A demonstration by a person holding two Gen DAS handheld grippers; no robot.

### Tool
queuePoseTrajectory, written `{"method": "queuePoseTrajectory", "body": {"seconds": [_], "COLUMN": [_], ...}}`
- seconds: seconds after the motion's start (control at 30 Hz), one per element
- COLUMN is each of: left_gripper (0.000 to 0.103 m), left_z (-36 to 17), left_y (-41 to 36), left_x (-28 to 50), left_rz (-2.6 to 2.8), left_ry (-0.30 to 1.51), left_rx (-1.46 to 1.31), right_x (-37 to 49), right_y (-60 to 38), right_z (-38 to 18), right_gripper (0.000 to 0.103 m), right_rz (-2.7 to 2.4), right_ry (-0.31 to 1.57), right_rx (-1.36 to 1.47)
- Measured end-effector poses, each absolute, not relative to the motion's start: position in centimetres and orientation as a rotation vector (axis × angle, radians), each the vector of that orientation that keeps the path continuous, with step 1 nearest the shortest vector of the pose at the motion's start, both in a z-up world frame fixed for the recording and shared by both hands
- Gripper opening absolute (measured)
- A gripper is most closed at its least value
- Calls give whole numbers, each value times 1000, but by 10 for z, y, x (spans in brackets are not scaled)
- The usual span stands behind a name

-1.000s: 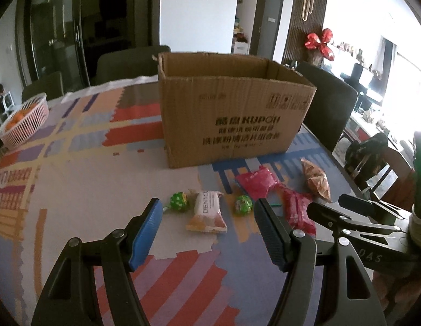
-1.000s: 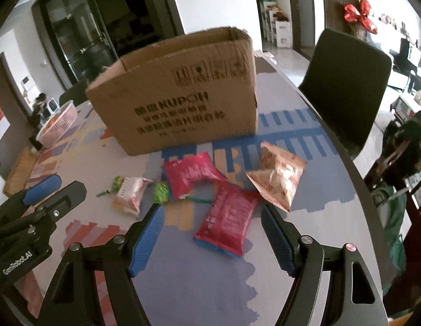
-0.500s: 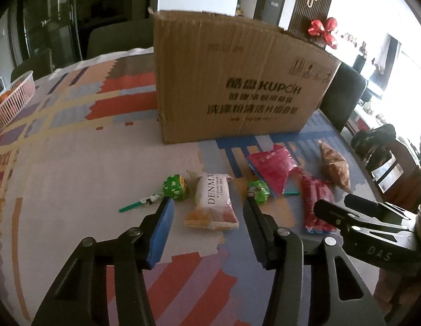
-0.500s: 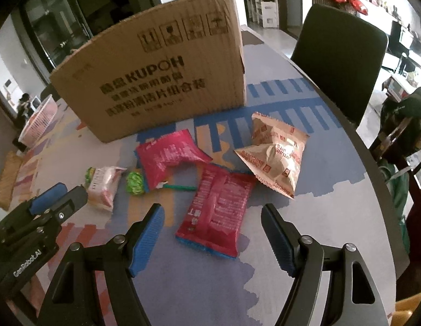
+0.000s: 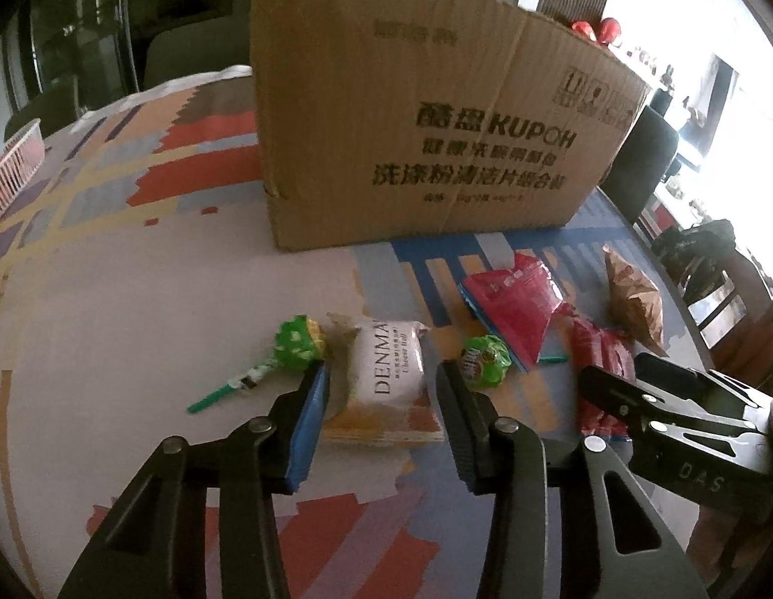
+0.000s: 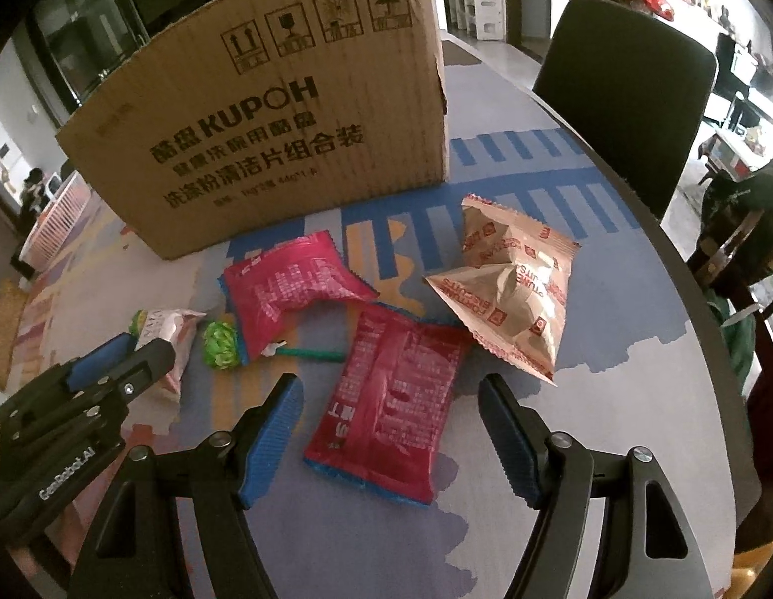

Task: Organize snacks
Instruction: 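Close the left gripper on the DENMAS cake while the right grasps the red packet, then carry both packets over the box and open both grippers to drop them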

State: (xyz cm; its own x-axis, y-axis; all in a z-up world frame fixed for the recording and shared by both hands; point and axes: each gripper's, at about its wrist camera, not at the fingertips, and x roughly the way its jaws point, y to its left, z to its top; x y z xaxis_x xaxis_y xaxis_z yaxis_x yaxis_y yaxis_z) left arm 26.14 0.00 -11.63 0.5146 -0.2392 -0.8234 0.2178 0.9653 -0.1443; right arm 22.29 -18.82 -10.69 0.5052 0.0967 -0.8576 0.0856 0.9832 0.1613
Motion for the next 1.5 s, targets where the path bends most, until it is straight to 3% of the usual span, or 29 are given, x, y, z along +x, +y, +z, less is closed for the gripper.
{"method": "queuePoseTrajectory", "body": {"seconds": [0.87,1.1,1.17,1.5], "left_gripper": [33,33,33,33], "left_z": [-111,-103,-103,-97], "left_y": [-10,-5,-4,-8], "left_x": [251,235,230,214], "left_rz": [-243,-237,-237,-242], "left_ry": [971,966,968,949], "left_rx": [11,-10,-17,-13], "right_x": [220,213,215,216], "right_y": [-189,-188,-188,-167], "right_z": [-104,-102,-105,-112], "right_gripper": [33,34,42,48], "right_rz": [51,81,111,110], "right_ry": [1010,1016,1047,1055], "right_rx": [142,157,194,94]}}
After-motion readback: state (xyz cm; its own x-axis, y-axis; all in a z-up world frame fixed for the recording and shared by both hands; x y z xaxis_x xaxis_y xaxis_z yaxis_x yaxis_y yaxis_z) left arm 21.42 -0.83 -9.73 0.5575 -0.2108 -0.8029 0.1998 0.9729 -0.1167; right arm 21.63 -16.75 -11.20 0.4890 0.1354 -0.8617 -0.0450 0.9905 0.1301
